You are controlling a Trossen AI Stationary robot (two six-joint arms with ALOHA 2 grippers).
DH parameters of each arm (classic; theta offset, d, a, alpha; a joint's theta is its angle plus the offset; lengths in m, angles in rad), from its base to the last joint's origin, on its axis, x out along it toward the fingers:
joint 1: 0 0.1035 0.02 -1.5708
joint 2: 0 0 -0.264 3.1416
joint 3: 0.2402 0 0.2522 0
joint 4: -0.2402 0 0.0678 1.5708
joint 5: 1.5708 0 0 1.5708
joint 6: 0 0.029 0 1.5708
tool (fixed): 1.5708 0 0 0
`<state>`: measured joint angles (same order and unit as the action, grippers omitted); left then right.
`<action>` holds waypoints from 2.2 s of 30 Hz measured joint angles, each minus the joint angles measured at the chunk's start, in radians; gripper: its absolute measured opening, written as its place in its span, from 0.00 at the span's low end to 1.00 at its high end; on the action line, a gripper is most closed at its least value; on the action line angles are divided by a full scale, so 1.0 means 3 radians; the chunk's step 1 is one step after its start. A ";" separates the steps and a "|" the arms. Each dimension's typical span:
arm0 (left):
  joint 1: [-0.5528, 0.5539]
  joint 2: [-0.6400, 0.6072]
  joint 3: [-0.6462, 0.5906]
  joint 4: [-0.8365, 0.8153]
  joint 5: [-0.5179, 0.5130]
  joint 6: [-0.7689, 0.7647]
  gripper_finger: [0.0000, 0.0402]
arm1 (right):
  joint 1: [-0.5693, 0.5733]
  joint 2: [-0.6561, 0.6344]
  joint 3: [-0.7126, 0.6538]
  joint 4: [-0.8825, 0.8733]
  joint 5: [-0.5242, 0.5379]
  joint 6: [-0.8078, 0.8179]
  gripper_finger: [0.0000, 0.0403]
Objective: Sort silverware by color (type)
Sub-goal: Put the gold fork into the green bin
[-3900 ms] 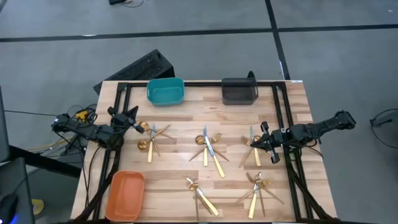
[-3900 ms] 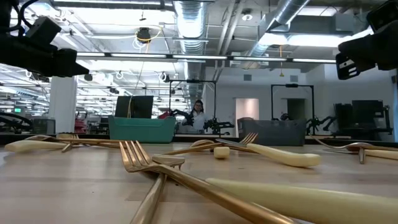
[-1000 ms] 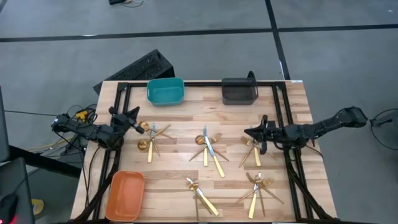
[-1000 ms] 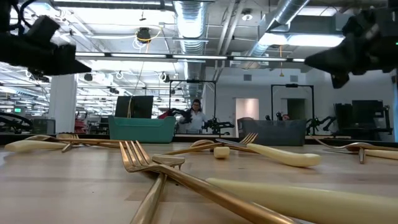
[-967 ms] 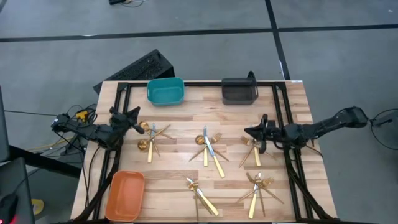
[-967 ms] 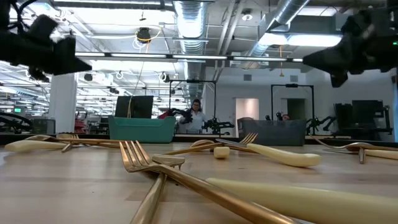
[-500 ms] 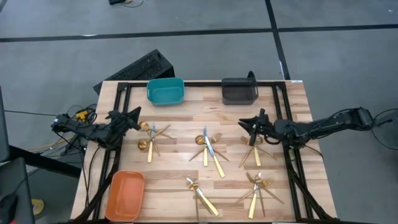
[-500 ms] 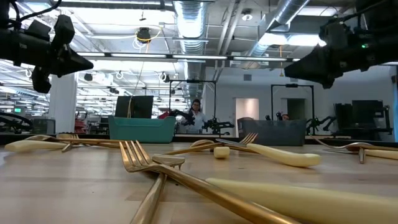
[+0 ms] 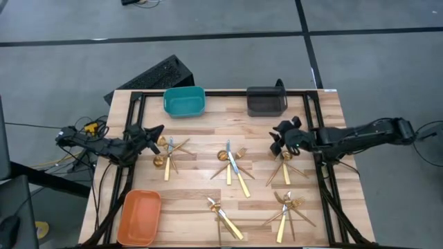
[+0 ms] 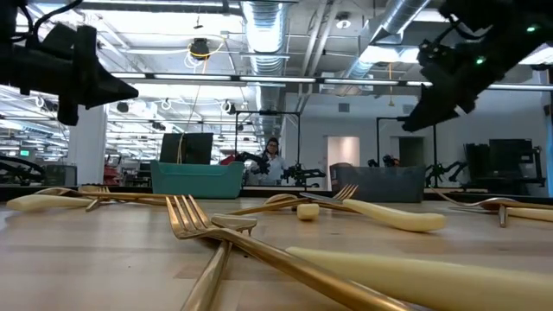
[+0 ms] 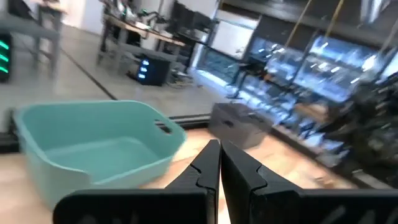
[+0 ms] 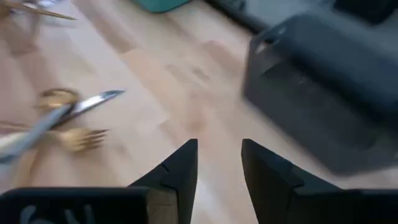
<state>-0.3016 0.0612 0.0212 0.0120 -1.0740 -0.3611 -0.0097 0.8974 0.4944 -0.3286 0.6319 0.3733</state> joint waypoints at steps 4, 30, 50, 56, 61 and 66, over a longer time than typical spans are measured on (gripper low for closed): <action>0.0000 0.0109 0.0000 -0.0033 -0.0212 0.0076 0.00 | -0.0360 0.0151 0.0045 0.0326 0.0053 -0.0529 0.36; -0.0898 0.0384 -0.0033 0.0074 -0.0048 0.0063 0.00 | 0.0913 0.0492 0.0073 -0.0930 -0.0875 0.1447 0.36; -0.0284 0.1862 -0.0041 0.1355 0.0422 -0.0097 0.23 | 0.1478 0.0586 0.0071 -0.1973 -0.1664 0.2069 0.33; -0.0284 0.2362 -0.0033 0.1875 0.0423 -0.0101 0.23 | 0.1492 0.0586 0.0013 -0.1910 -0.1527 0.2057 0.29; -0.0283 0.2725 0.0123 0.1899 0.0374 -0.0137 0.23 | 0.1492 0.0586 -0.0117 -0.1609 -0.1562 0.1913 0.29; -0.0282 0.3050 0.0287 0.1922 0.0247 -0.0139 0.23 | 0.1483 0.0586 -0.0144 -0.1602 -0.1515 0.1869 0.31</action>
<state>-0.3862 0.9763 0.1072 0.5885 -0.9998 -0.4027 0.4354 1.0733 0.4511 -0.8093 0.1775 0.9339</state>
